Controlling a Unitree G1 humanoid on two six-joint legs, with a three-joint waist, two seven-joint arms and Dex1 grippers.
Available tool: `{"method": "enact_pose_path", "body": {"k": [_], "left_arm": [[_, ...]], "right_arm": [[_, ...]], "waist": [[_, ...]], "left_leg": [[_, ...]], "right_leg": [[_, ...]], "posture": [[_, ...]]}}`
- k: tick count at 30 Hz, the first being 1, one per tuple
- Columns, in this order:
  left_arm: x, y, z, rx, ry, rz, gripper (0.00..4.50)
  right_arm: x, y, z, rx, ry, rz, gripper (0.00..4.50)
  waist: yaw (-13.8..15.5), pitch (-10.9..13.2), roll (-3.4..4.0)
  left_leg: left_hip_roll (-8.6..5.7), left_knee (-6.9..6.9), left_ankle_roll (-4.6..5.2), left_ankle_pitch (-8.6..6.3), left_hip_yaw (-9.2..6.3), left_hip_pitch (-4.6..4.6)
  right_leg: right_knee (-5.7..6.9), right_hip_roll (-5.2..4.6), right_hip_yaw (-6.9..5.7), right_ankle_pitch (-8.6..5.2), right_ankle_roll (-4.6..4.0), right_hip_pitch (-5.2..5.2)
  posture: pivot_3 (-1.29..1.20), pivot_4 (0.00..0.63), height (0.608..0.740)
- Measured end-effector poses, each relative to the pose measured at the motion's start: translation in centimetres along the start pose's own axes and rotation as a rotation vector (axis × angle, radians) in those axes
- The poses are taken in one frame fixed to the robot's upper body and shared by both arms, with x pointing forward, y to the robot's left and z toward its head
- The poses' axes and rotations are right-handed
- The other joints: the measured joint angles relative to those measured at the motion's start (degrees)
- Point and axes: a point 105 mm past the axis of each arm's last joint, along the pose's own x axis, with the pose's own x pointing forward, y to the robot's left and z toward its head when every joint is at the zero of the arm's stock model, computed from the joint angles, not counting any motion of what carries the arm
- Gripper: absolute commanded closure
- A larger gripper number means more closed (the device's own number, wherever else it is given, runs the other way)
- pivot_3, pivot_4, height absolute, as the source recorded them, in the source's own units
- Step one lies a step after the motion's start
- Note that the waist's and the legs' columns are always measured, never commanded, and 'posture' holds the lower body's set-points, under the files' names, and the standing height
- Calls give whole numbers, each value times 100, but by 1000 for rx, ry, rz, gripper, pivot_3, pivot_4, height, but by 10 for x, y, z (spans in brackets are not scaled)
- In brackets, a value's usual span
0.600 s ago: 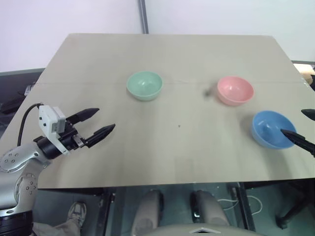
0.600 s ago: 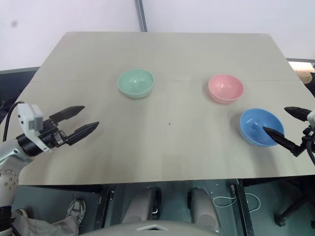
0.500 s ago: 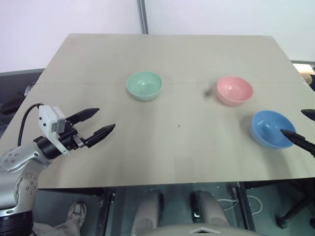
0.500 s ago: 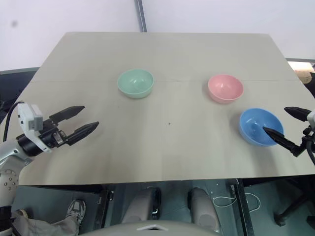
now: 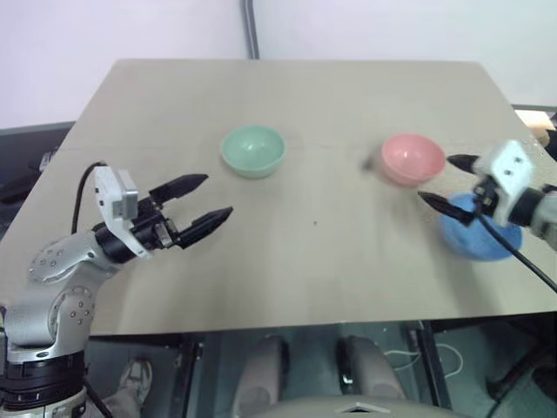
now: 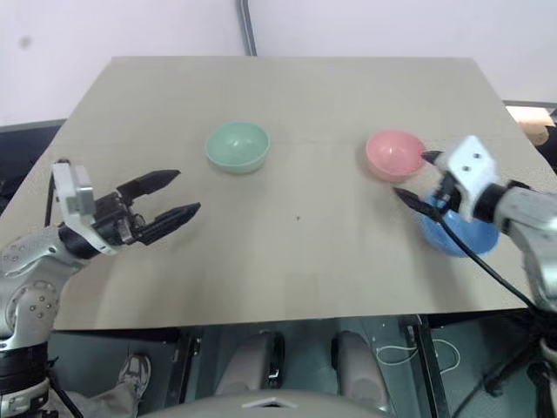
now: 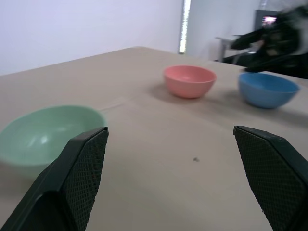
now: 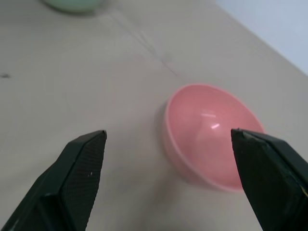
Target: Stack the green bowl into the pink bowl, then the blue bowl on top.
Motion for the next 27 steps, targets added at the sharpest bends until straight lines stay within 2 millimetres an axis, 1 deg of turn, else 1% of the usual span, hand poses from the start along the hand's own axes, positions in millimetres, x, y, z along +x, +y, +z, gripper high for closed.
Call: {"method": "enact_pose_path", "body": {"k": [2,4,5,6,7,9,11,12,13,14,15,17,18,19,20,21,23,24,25,27], "left_arm": [[1,-9,-2,-4,8,-49,101],[-1,-11,-4,-10,14,-52,101],[-2,-13,-5,-15,20,-60,0],[-2,-14,-5,-14,20,-64,0],[-3,-16,-4,-15,18,-64,0],[-2,-19,-3,-16,13,-75,0],[-4,-22,-2,-18,8,-66,0],[-4,-24,-2,-21,4,-64,0],[-5,-24,-2,-25,0,-60,0],[-7,-23,-3,-30,0,-43,0],[-8,-23,-3,-31,0,-33,0],[-11,-22,-5,-36,2,-14,0],[-12,-22,-7,-39,0,-1,0],[-13,-22,-8,-39,1,4,0],[-14,-20,-9,-33,4,14,0],[-17,-18,-11,-33,12,33,0],[-26,-7,-17,-42,28,102,0],[-29,-2,-20,-50,32,134,0],[-30,1,-22,-54,34,148,0],[-32,6,-23,-55,33,166,0]], "right_arm": [[23,-3,-7,4,44,27,0],[36,-3,-13,15,77,49,0],[51,-6,-18,34,113,57,413],[53,-7,-19,35,123,58,522],[60,-9,-23,40,145,58,689],[67,-15,-31,48,190,45,1721],[74,-18,-41,51,230,42,2460],[75,-19,-46,48,246,40,2993],[75,-20,-48,47,253,43,3427],[76,-19,-49,41,256,50,4050],[76,-20,-47,23,246,46,4391],[76,-24,-35,-26,212,51,4460],[77,-17,-28,-70,177,78,4460],[78,-14,-25,-82,164,93,4460],[77,-5,-21,-104,139,125,4460],[75,9,-13,-129,92,180,4460],[68,55,13,-175,-35,335,4460],[65,82,28,-194,-93,414,4460],[62,97,37,-208,-126,453,4460],[57,119,46,-237,-155,494,4460]], "waist": [[11,0,0],[33,4,6],[27,8,11],[36,9,12],[28,9,12],[37,10,13],[32,10,13],[31,10,14],[30,10,13],[23,11,14],[18,11,15],[12,9,15],[9,10,16],[8,10,16],[11,10,16],[16,10,17],[16,11,18],[17,11,18],[20,11,18],[36,9,15]], "left_leg": [[1,-6,0,0,-2,-6],[0,-10,0,-1,-4,-14],[1,-12,0,-1,-4,-13],[0,-13,0,-1,-5,-15],[0,-13,0,-1,-8,-13],[-3,-14,1,-1,-8,-15],[-4,-14,3,-3,-9,-15],[-5,-13,4,-3,-9,-15],[-5,-13,4,-3,-10,-15],[-4,-14,4,-3,-9,-14],[-3,-13,4,-3,-10,-14],[-1,-14,4,-3,-12,-6],[0,-14,4,-3,-12,-6],[0,-14,4,-3,-12,-6],[0,-14,4,-3,-13,-7],[3,-14,4,-3,-17,-7],[5,-21,4,-3,-24,-8],[5,-22,4,-3,-28,-8],[4,-20,4,-3,-29,-8],[1,-16,3,-3,-32,-7]], "right_leg": [[1,1,-5,5,8,-7],[1,0,-14,6,10,-12],[0,1,-11,7,11,-13],[0,-1,-12,7,12,-15],[0,-2,-13,8,12,-13],[-1,-7,-13,8,12,-14],[-2,-11,-12,9,13,-13],[-1,-12,-11,9,13,-13],[-2,-12,-12,9,13,-13],[-1,-11,-11,9,13,-14],[2,-10,-12,9,12,-13],[3,-7,-13,9,12,-9],[4,-6,-12,9,12,-10],[6,-6,-12,9,12,-10],[6,-5,-13,9,12,-11],[7,-4,-15,9,12,-10],[9,-4,-19,9,13,-13],[9,-6,-23,9,13,-12],[9,-8,-25,9,13,-12],[9,-10,-28,9,13,-8]], "posture": [[0,150,740],[0,150,740],[0,150,740],[0,150,740],[0,150,740],[0,150,740],[0,150,740],[0,150,740],[0,150,740],[0,150,740],[0,150,740],[0,150,740],[0,150,740],[0,150,740],[0,150,740],[0,150,740],[0,150,740],[0,150,740],[0,150,740],[0,150,740]]}}
